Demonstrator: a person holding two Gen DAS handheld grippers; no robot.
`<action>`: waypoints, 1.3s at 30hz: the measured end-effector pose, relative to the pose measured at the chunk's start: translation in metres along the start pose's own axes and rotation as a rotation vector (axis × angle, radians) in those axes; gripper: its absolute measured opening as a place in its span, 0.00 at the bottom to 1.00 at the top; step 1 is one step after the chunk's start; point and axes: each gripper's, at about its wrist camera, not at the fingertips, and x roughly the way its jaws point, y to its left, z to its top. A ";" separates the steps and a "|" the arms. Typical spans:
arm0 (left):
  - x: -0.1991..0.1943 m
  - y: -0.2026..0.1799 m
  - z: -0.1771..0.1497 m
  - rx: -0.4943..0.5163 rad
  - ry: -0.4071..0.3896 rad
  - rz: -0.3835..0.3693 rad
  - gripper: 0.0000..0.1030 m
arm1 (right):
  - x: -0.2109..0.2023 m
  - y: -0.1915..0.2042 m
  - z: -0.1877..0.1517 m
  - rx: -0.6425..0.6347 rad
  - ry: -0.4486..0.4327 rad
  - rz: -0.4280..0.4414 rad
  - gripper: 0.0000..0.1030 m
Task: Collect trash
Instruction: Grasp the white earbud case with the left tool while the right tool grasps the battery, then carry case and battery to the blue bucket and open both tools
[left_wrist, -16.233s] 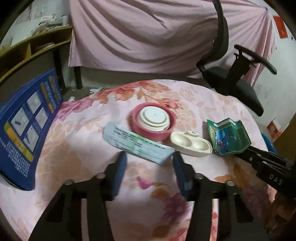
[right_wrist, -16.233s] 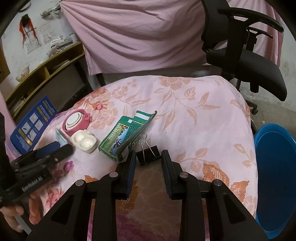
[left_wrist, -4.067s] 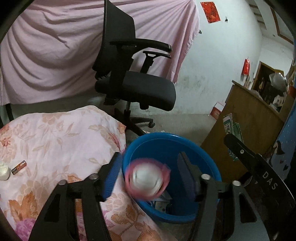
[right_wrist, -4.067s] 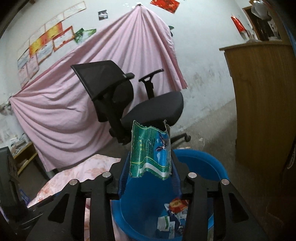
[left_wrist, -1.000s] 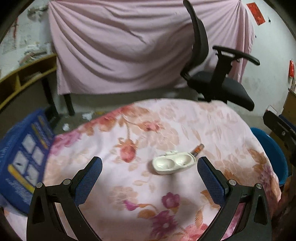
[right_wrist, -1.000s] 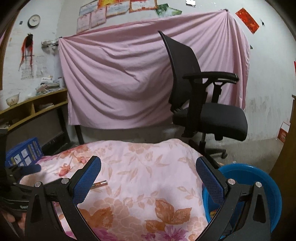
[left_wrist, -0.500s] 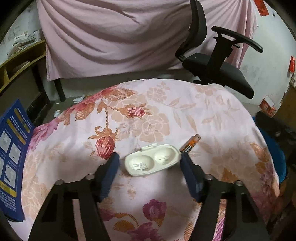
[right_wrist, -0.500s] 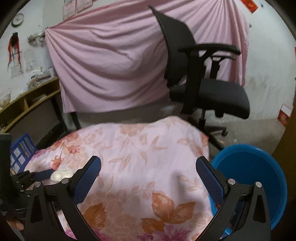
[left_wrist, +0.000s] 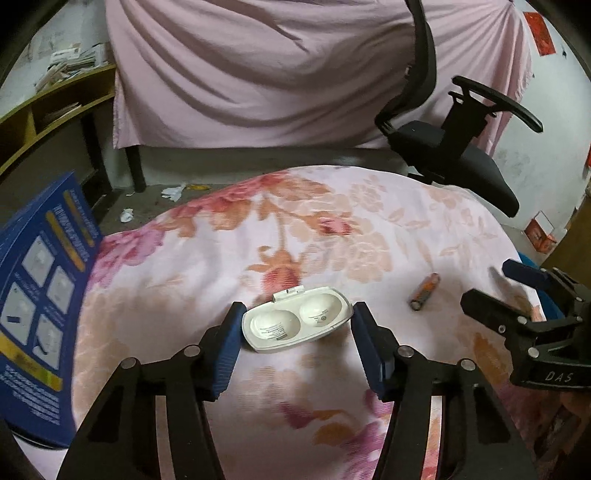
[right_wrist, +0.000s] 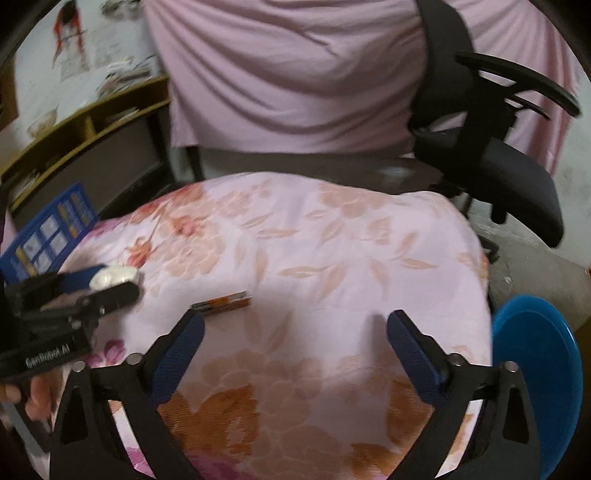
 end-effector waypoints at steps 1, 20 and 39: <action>-0.001 0.003 -0.001 -0.010 -0.002 -0.003 0.51 | 0.002 0.003 0.000 -0.012 0.008 0.013 0.90; -0.008 0.014 -0.004 -0.037 -0.005 -0.018 0.51 | 0.028 0.031 0.012 -0.131 0.089 0.144 0.55; -0.011 0.018 -0.003 -0.073 -0.038 -0.042 0.51 | 0.009 0.036 0.008 -0.137 -0.014 0.068 0.40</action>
